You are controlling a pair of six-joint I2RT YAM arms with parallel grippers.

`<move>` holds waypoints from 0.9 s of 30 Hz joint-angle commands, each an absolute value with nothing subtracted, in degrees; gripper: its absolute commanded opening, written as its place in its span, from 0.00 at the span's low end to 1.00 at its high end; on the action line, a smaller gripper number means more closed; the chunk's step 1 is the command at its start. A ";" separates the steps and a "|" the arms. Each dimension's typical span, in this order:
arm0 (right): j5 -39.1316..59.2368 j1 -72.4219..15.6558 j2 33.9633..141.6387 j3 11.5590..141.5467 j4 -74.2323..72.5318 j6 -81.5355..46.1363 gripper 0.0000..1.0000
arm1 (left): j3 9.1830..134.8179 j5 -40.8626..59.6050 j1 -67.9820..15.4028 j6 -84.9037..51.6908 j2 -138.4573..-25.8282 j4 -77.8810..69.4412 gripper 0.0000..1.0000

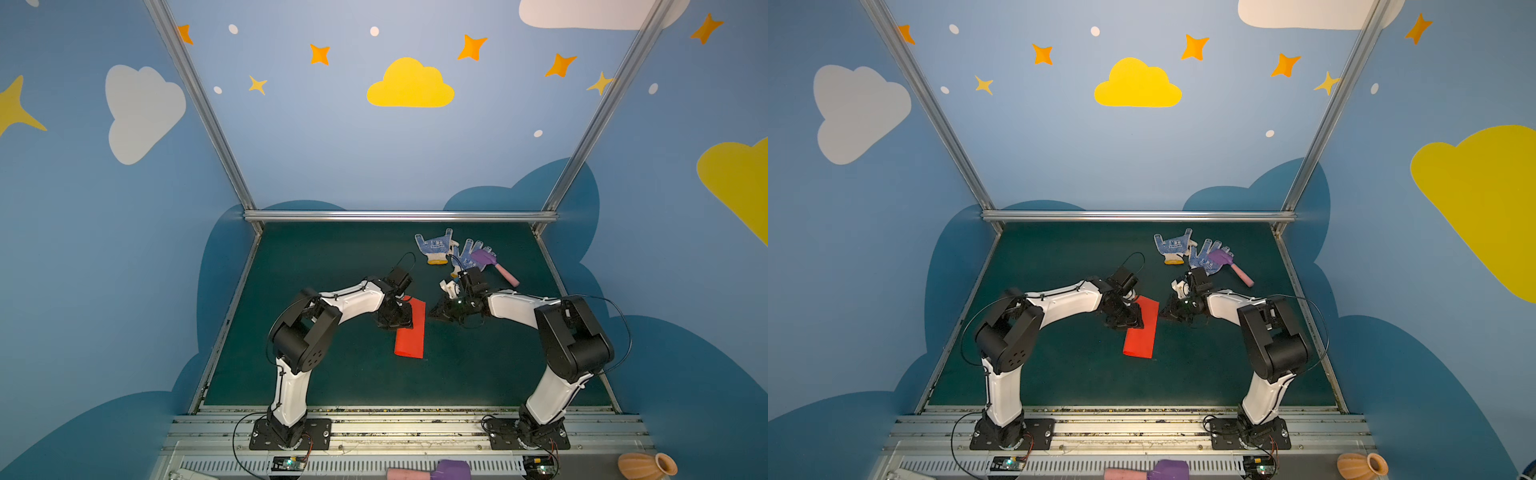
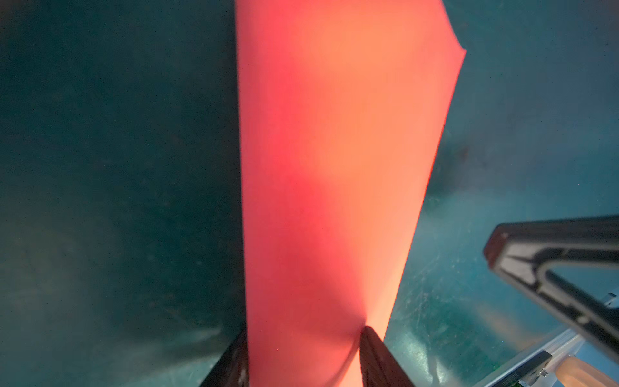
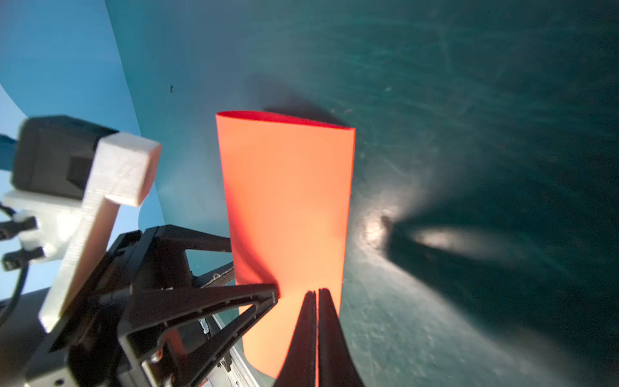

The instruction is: Fold a paper plane with a square sheet of paper (fold left side to right side)

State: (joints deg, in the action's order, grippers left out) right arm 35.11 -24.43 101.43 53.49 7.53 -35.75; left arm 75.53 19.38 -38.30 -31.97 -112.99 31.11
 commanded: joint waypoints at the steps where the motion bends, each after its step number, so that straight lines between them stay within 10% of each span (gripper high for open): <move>1: 35.05 -25.84 102.18 55.63 7.98 -35.18 0.00 | 76.19 18.23 -38.36 -31.38 -114.70 32.40 0.53; 27: 29.91 -29.00 109.51 54.52 8.71 -33.76 0.00 | 77.43 19.17 -37.18 -26.97 -111.46 35.16 0.55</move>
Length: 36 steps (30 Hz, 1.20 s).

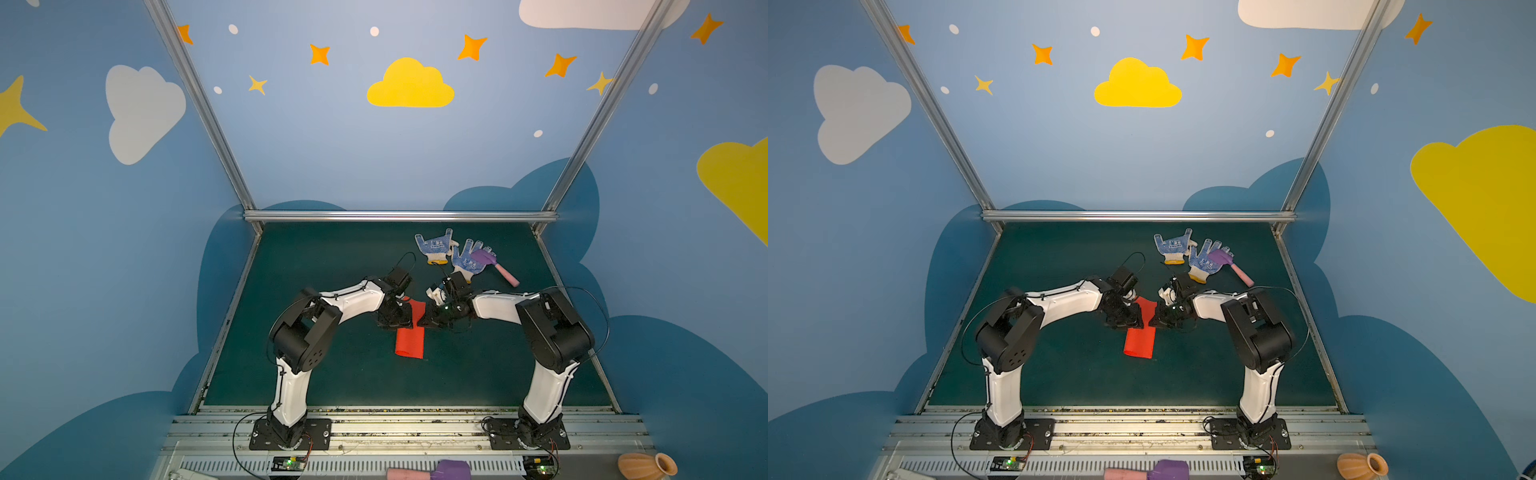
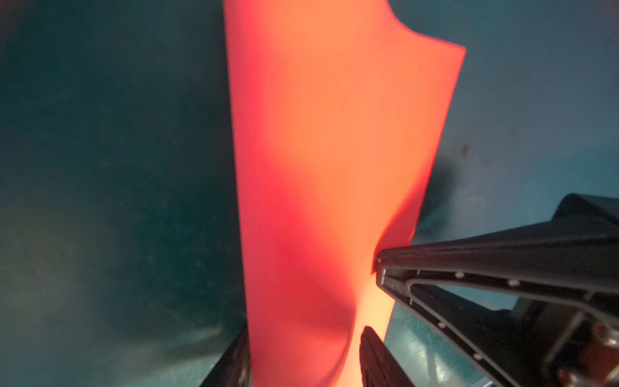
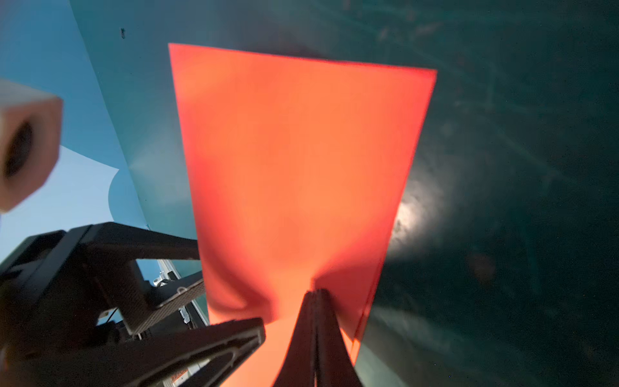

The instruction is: Fold a paper plane with a square sheet of paper (fold left side to right side)

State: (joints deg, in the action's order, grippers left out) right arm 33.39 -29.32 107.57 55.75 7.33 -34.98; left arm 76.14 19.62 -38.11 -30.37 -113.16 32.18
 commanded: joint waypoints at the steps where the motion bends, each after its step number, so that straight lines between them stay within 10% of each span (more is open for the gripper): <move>1: 29.78 -29.01 109.43 54.37 8.85 -33.67 0.00 | 77.37 19.23 -36.50 -26.31 -110.27 35.56 0.57; 9: 28.98 -28.83 110.04 54.10 10.16 -32.54 0.00 | 77.75 28.14 -31.67 -18.30 -102.82 35.40 0.67; 21: 28.13 -28.88 109.60 53.26 11.16 -32.17 0.00 | 78.74 36.46 -31.55 -16.02 -109.94 33.49 0.05; 36: 27.94 -28.66 110.02 52.67 10.90 -32.08 0.00 | 72.84 34.18 -30.77 -16.74 -112.51 28.54 0.03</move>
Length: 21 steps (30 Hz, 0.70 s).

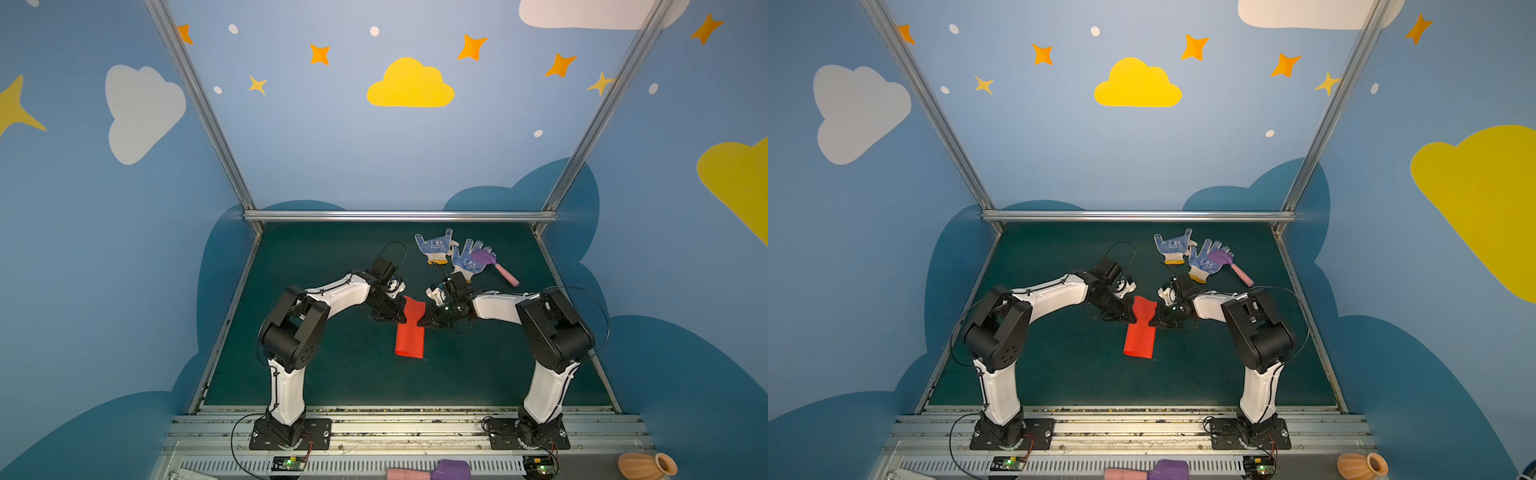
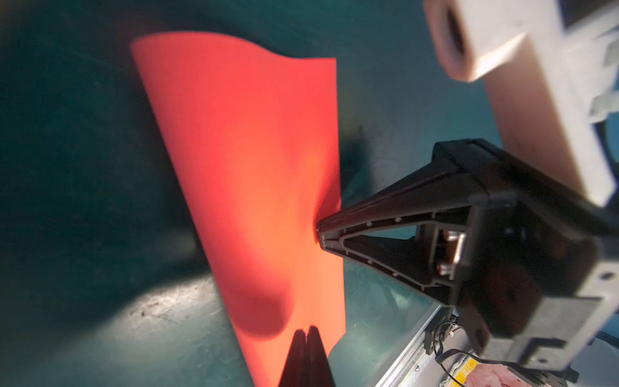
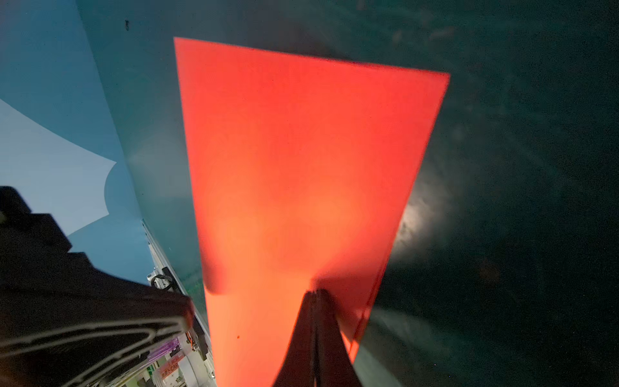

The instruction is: Fold a paper plane with a square sheet of paper (fold left side to right side)

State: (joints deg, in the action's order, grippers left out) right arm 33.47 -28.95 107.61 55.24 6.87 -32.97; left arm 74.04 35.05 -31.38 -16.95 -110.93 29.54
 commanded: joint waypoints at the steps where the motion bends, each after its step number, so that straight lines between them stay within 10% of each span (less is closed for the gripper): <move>1: 27.95 -28.70 110.03 52.65 10.81 -32.08 0.00 | 72.37 33.95 -30.54 -16.84 -112.82 28.10 0.03; 21: 27.93 -28.29 110.63 52.21 10.71 -31.29 0.00 | 72.51 36.62 -29.18 -17.38 -108.10 25.21 0.03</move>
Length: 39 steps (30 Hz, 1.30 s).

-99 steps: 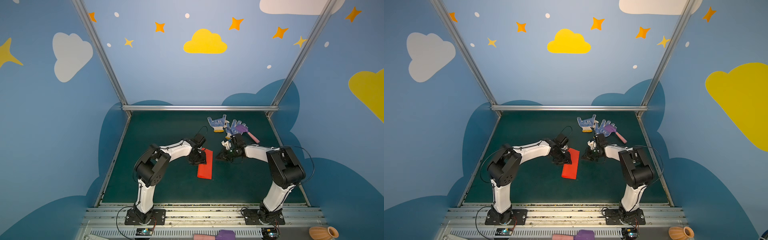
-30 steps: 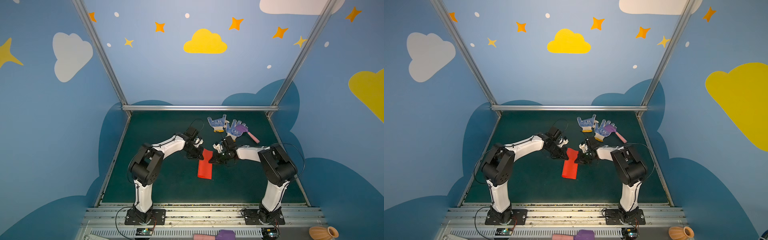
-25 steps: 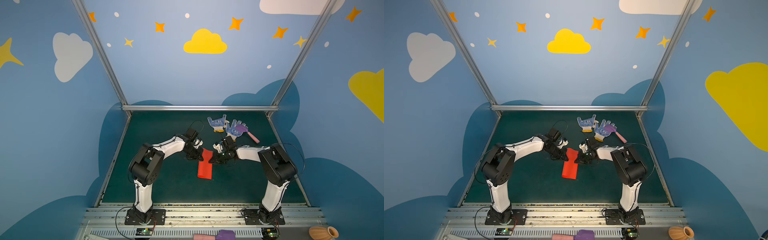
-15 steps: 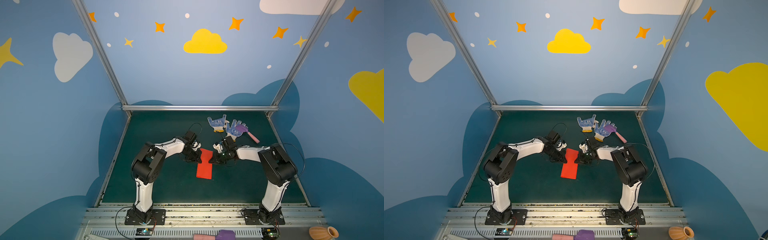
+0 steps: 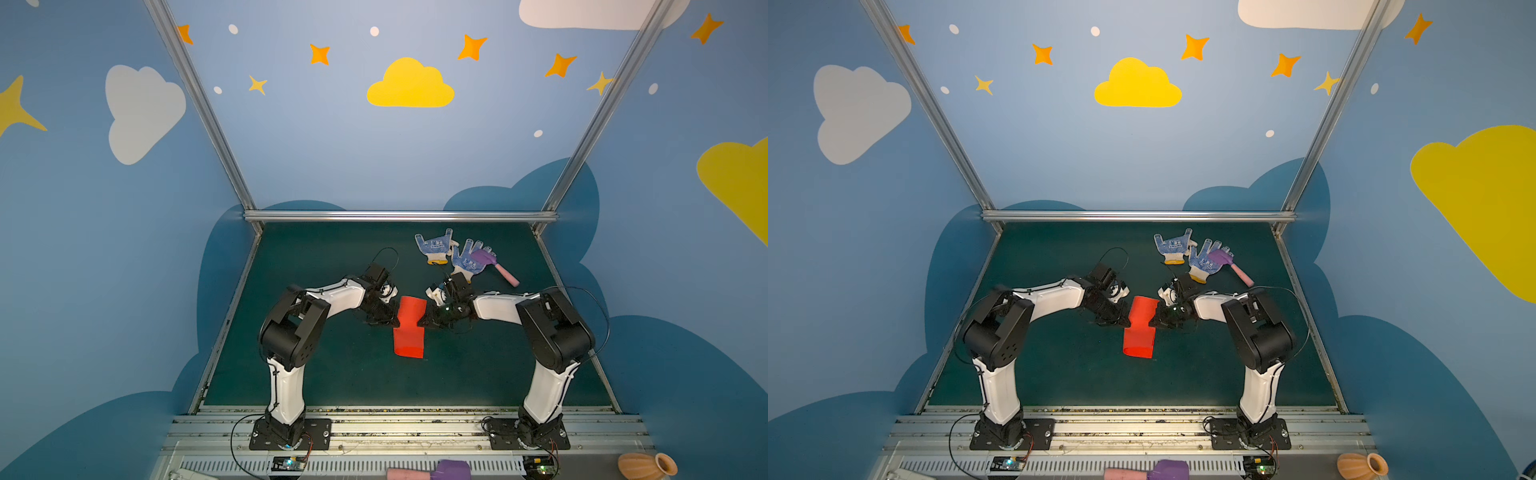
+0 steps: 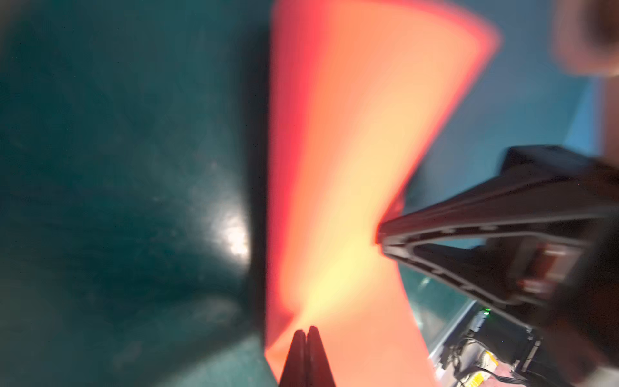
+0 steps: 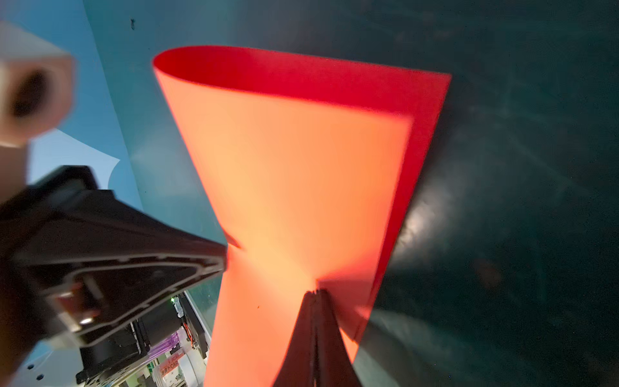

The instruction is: Fold a paper plane with a square sheet of paper (fold left side to right side)

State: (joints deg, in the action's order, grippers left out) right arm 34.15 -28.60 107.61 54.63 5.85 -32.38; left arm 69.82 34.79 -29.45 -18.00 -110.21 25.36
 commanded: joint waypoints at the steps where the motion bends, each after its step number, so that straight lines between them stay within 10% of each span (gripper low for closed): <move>1: 27.93 -28.24 110.79 52.29 10.72 -31.22 0.00 | 73.69 37.05 -29.20 -17.08 -108.71 25.66 0.03; 39: 27.59 -27.47 112.01 52.82 12.40 -29.44 0.00 | 81.72 33.40 -27.04 -14.27 -115.71 26.16 0.03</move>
State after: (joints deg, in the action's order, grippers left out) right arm 35.33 -28.12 108.05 54.65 5.82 -30.76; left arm 78.85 32.67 -25.82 -16.08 -113.47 23.83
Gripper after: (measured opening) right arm 0.050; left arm 0.047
